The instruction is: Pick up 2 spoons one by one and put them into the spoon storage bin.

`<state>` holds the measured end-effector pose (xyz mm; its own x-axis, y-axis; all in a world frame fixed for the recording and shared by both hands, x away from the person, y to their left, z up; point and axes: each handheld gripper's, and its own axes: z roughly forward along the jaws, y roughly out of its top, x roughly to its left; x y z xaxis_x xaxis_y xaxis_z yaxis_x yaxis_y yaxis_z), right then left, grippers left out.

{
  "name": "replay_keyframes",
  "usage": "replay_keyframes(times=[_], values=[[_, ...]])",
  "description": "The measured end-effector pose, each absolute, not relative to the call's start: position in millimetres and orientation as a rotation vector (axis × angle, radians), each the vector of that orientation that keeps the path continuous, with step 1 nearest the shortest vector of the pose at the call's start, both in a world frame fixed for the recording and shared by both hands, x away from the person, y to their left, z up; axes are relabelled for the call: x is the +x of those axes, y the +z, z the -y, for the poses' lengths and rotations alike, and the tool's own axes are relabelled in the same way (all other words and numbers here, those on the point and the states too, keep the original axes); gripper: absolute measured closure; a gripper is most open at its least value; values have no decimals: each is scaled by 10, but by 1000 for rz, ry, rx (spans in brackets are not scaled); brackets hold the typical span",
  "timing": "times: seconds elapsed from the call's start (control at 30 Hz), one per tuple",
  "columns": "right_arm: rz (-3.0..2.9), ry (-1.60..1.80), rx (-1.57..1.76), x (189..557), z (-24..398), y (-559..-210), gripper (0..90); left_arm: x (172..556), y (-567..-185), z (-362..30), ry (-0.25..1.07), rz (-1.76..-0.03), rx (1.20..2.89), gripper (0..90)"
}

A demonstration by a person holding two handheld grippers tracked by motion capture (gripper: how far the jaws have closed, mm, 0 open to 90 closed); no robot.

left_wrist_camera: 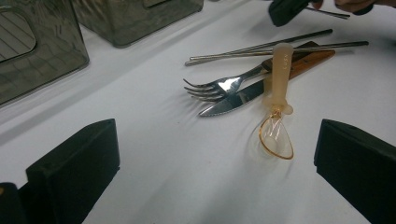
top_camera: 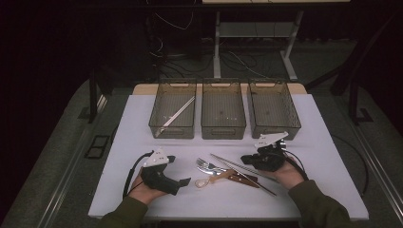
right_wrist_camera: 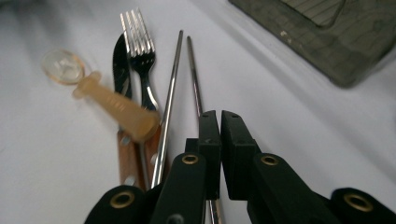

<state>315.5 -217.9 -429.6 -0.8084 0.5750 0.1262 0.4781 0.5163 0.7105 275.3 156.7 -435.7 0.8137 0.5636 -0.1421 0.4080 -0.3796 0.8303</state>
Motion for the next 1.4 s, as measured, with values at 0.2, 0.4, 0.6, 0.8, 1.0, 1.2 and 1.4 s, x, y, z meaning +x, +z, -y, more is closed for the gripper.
replay_keyframes(times=[0.2,0.4,0.6,0.8,1.0,1.2,1.4], values=[[-2620,1138,930,3012,2381,-4301,798,2751,-4357,-1562,202,-719,2021,0],[-2616,1119,930,2956,2572,-4320,671,2751,-4357,-1562,203,-719,2022,0],[-2645,1080,901,2914,2597,-4373,693,2753,-4362,-1562,203,-716,2027,0],[-2675,1046,879,2912,2551,-4420,747,2753,-4362,-1563,202,-714,2028,0],[-2685,1029,847,2915,2516,-4465,788,2751,-4362,-1561,203,-716,2028,0],[-2678,1025,838,2904,2506,-4471,789,2751,-4362,-1561,203,-715,2029,0],[-2671,1006,832,2896,2493,-4472,825,2753,-4366,-1557,203,-716,2028,0]])
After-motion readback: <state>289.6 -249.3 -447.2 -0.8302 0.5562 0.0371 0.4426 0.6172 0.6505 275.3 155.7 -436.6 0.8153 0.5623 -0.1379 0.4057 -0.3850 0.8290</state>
